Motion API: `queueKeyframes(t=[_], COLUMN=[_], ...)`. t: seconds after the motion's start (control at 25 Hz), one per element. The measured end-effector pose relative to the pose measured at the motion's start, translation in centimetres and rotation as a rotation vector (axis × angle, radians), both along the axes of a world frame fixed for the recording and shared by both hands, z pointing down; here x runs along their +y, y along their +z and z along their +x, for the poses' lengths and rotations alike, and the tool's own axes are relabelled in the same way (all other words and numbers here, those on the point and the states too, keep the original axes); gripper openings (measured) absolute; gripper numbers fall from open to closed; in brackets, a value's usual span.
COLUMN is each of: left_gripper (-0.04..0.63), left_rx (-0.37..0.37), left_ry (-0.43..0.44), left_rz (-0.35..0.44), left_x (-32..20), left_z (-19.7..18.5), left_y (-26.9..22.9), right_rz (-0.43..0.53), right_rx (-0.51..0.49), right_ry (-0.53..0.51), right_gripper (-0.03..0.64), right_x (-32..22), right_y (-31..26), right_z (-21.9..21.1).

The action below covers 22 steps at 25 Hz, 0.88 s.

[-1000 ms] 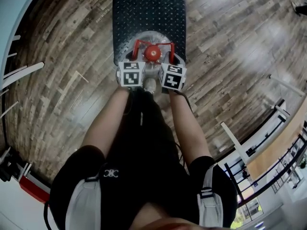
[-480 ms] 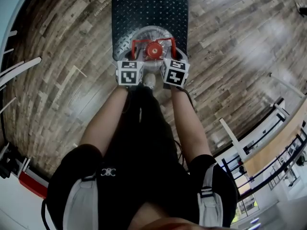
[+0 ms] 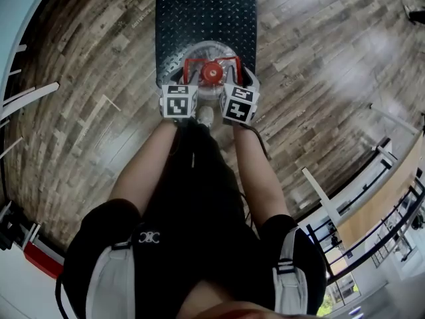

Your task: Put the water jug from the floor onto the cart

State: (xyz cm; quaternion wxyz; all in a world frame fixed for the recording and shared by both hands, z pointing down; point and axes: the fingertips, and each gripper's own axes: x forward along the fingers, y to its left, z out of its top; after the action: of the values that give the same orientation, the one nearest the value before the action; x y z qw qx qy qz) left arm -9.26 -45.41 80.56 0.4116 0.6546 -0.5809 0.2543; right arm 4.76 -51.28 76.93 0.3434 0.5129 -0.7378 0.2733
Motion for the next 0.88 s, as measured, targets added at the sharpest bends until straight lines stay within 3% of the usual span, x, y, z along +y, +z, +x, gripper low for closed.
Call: queueKeyframes(t=[0.16,0.28,0.4,0.56,0.88], left_gripper=[0.160,0.144,0.002,0.000,0.000], left_rx=[-0.021,-0.041,-0.121,-0.197,-0.160], left_ry=[0.007,0.005,-0.020,-0.017,0.028], left_rz=[0.026,0.038,0.077,0.177,0.332], left_x=[-0.6,-0.3,-1.1,-3.2,-5.4], left_z=[-0.4,-1.1,-2.3,-2.6,-0.5], left_y=[-2.3,-4.3,-7.5,-12.0,-20.8], right_rz=[0.062,0.091,0.123,0.176,0.284], right_rx=[0.004,0.010,-0.009,-0.046,-0.139], right_ry=[0.006,0.008,0.008,0.010,0.032], right_gripper=[0.122,0.028,0.015,0.015,0.014], right_x=[-0.2,0.5,0.2,-1.1,-3.2], right_y=[-2.3,-4.8,-7.4,-10.8,-18.7], right_z=[0.0,-0.1,-0.4,-0.8,-2.1])
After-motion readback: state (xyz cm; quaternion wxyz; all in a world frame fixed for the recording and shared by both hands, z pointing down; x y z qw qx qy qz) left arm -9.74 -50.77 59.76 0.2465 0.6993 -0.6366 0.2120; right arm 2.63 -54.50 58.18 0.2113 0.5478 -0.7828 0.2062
